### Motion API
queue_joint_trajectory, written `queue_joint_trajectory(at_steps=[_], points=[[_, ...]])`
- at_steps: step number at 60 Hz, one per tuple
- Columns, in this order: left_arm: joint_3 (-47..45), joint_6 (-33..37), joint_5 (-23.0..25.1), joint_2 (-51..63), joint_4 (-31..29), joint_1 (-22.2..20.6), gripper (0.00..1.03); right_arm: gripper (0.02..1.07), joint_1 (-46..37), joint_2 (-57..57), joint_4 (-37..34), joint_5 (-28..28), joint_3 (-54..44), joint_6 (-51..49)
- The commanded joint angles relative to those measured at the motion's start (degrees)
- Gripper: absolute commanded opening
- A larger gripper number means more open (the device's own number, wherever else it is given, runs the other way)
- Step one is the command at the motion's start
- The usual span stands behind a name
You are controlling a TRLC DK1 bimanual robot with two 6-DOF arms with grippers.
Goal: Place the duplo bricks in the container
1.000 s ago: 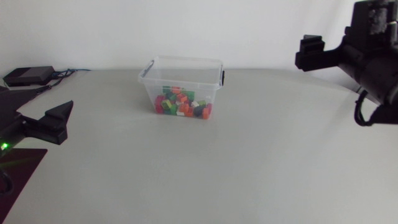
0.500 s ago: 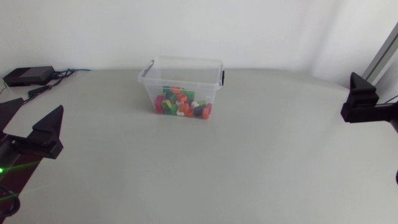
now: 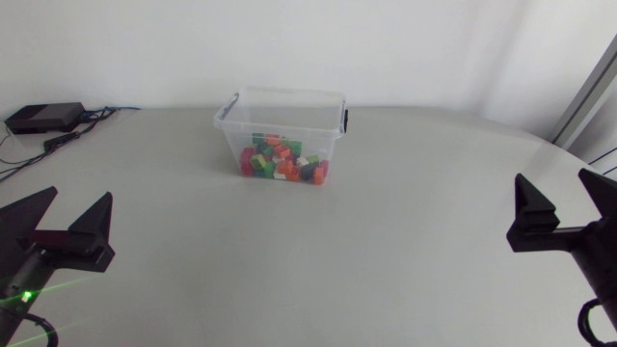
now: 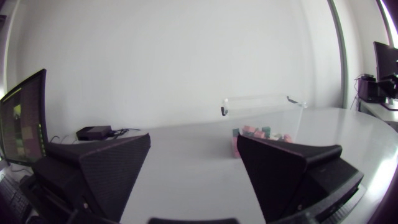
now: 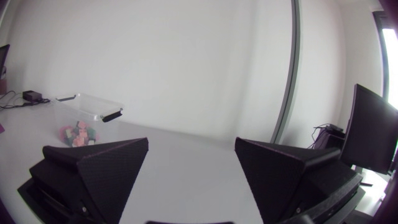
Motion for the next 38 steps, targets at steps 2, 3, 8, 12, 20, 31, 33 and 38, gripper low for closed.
queue_joint_trajectory(at_steps=[2,3,8,12,20,31,33,38], points=[[-3.0,-3.0,-0.8,-2.1,0.2,-0.7,0.96,1.02,-1.6,-3.0,-0.7,-2.2,-3.9,3.5],[-3.2,-3.2,-0.9,-2.4,0.2,-0.8,0.96,1.02,-1.8,-3.4,-0.7,-2.5,-4.3,3.8],[-4.8,-4.3,-1.1,-3.8,0.1,-1.1,0.96,1.02,-2.9,-5.7,-0.9,-4.6,-6.7,5.4],[-6.0,-5.1,-1.4,-5.0,0.0,-1.4,0.96,1.02,-3.8,-7.5,-1.0,-6.3,-8.7,6.7],[-8.5,-6.9,-1.9,-7.5,-0.2,-1.9,0.96,1.02,-5.7,-11.4,-1.4,-9.9,-12.7,9.5],[-8.9,-7.2,-1.9,-7.9,-0.2,-2.0,0.96,1.02,-6.0,-12.0,-1.4,-10.4,-13.3,9.9],[-8.9,-7.2,-1.9,-7.9,-0.2,-2.0,0.96,1.02,-6.0,-12.0,-1.4,-10.4,-13.3,9.9],[-8.9,-7.2,-1.9,-7.9,-0.2,-2.0,0.96,1.02,-6.0,-12.0,-1.4,-10.4,-13.3,9.9]])
